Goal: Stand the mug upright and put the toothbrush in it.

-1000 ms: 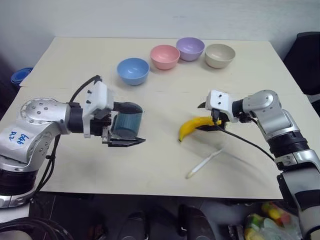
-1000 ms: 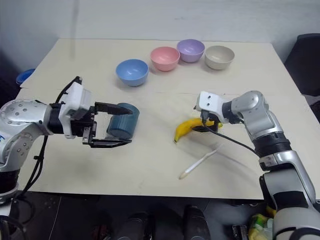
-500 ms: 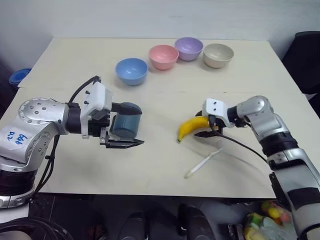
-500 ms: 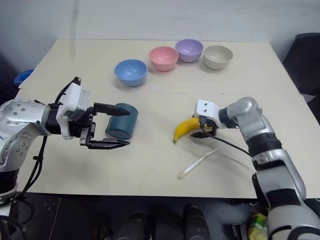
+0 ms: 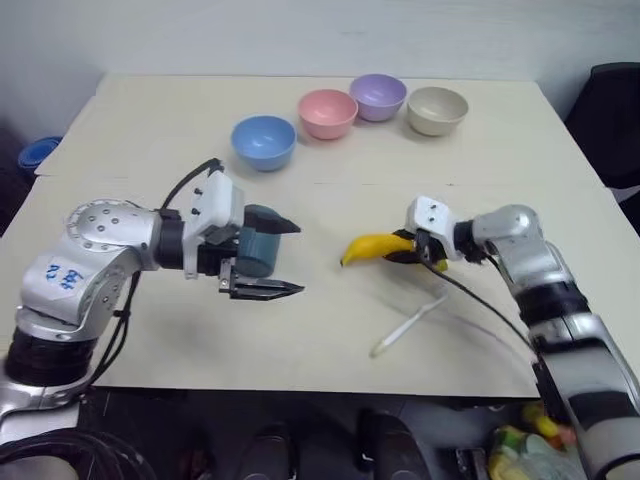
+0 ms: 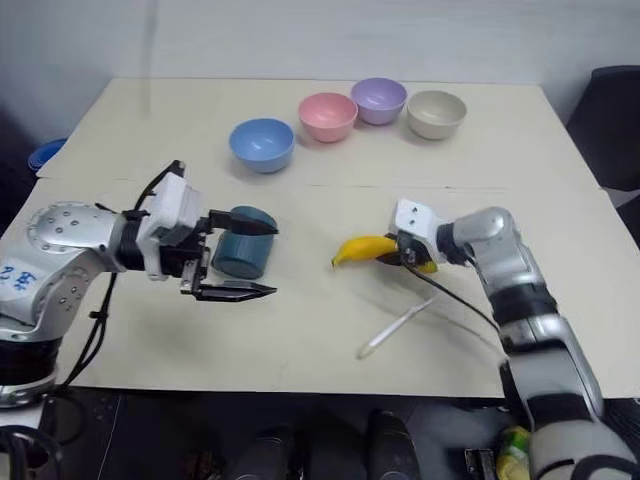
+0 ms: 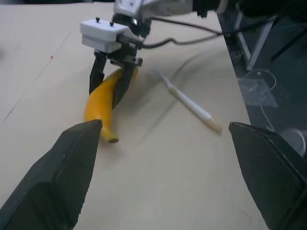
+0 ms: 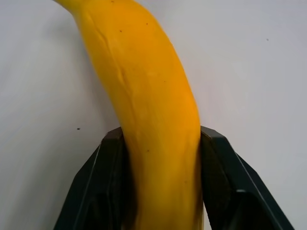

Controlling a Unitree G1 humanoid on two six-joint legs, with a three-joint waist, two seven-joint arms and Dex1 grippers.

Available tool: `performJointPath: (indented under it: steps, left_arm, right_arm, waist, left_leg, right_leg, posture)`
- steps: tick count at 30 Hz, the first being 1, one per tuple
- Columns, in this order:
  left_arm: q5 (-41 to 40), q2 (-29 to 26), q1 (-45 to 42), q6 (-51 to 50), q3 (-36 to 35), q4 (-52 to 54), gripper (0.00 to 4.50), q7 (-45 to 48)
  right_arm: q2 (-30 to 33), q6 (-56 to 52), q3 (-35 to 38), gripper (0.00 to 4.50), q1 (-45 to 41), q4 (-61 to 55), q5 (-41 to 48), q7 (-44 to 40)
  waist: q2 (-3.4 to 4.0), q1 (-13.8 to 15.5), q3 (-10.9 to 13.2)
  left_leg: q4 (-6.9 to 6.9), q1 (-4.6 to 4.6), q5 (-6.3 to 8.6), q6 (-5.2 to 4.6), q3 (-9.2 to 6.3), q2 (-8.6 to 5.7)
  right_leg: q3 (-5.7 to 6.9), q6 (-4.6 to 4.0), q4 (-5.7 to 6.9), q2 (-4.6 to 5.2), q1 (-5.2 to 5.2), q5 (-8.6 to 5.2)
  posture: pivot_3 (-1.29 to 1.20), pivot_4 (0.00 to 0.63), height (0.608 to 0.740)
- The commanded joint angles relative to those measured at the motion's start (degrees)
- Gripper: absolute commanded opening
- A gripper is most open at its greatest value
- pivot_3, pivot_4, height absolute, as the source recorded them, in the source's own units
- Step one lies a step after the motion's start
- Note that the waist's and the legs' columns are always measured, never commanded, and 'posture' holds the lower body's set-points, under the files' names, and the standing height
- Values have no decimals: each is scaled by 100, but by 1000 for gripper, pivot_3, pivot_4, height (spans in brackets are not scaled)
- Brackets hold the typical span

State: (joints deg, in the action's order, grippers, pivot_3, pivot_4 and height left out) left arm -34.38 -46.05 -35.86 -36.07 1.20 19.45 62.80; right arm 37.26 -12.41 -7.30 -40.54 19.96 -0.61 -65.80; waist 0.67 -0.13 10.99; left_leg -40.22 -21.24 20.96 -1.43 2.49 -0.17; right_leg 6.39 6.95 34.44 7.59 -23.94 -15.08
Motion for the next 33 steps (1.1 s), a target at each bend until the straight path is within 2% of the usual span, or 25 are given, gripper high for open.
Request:
performJointPath:
  steps: [1, 3, 5, 8, 14, 16, 18, 20, 24, 25, 29, 33]
  left_arm:
    - [-69, 95, -62, 35, 92, 70, 4500, 92]
    - [-65, 169, -77, 58, 179, 47, 4500, 172]
    - [-52, 377, -216, 107, 385, -84, 4500, 293]
    - [58, 583, -401, 252, 571, -317, 4500, 466]
    - [291, 869, -835, 566, 791, -917, 4500, 793]
    - [339, 906, -921, 632, 821, -1047, 4500, 878]
    - [397, 910, -950, 689, 824, -1134, 4500, 944]
    - [458, 890, -944, 748, 809, -1186, 4500, 969]
    - [500, 801, -837, 704, 625, -1195, 4500, 860]
    - [494, 763, -792, 679, 560, -1168, 4500, 821]
    - [385, 470, -530, 441, 136, -937, 4500, 555]
    - [37, 92, -220, -181, -681, -679, 4500, 79]
  right_arm:
    - [662, -1151, 1212, 1660, 912, -1981, 319, 550]
    - [879, -1765, 1768, 1660, 1510, -2685, 362, 877]
    - [1058, -2428, 2869, 1660, 2606, -3424, 247, 1138]
    - [955, -3124, 3853, 1660, 3658, -4104, 296, 1435]
    - [463, -3425, 4492, 1660, 4908, -4630, 376, 1962]
    - [282, -3510, 4556, 1660, 4975, -4696, 470, 2145]
    - [136, -3611, 4578, 2384, 4950, -4729, 680, 2224]
    - [79, -3633, 4557, 2901, 4910, -4704, 740, 2395]
    - [218, -3659, 4550, 4299, 4930, -4711, 876, 2526]
    - [308, -3665, 4562, 4449, 4938, -4700, 909, 2504]
    - [922, -3804, 4715, 4449, 4669, -4733, 1312, 2163]
    - [1499, -4528, 4821, 4449, 3705, -4936, 2558, 1583]
  waist:
    - [4, 98, 2]
    - [3, 127, 2]
    - [2, 190, -1]
    - [0, 287, -2]
    - [1, 167, -3]
    - [1, 140, -3]
    - [1, 129, -3]
    - [1, 133, -3]
    - [1, 154, -3]
    - [1, 162, -3]
    - [2, 140, -3]
    - [-1, 90, -1]
  left_leg:
    - [0, -2, 0, 0, -1, -3]
    - [-5, 0, 1, -1, 9, -5]
    - [-7, 5, 0, -3, 17, -5]
    - [-10, 12, -1, -3, 44, -6]
    - [-5, 32, -2, -7, 68, -16]
    - [-1, 37, -2, -7, 67, -15]
    - [10, 52, -2, -7, 65, -15]
    - [17, 64, -2, -7, 58, -15]
    - [16, 65, -2, -8, 53, -13]
    - [16, 65, -1, -9, 52, -12]
    - [15, 64, 2, -17, 51, -8]
    - [16, 68, 3, -18, 49, 6]
  right_leg:
    - [1, 0, 1, 3, 0, 0]
    - [-3, 2, -1, 1, 2, 1]
    - [-10, 4, 3, 1, 4, 2]
    - [6, 3, -3, -4, 24, 2]
    - [-19, 4, 3, -15, 25, 4]
    - [-25, 4, 4, -17, 24, 4]
    - [-40, 4, 6, -17, 25, 4]
    - [-49, 4, 8, -16, 26, 4]
    - [-50, 4, 7, -15, 28, 4]
    - [-49, 4, 7, -14, 28, 4]
    - [-51, 4, 6, -8, 29, 4]
    - [-51, 3, 7, -13, 29, 3]
  posture:
    - [0, 150, 740]
    - [0, 150, 740]
    - [0, 150, 740]
    - [0, 150, 740]
    - [0, 150, 740]
    - [0, 150, 740]
    - [0, 150, 740]
    - [0, 150, 740]
    - [0, 150, 740]
    - [0, 150, 740]
    - [0, 150, 740]
    - [0, 150, 740]
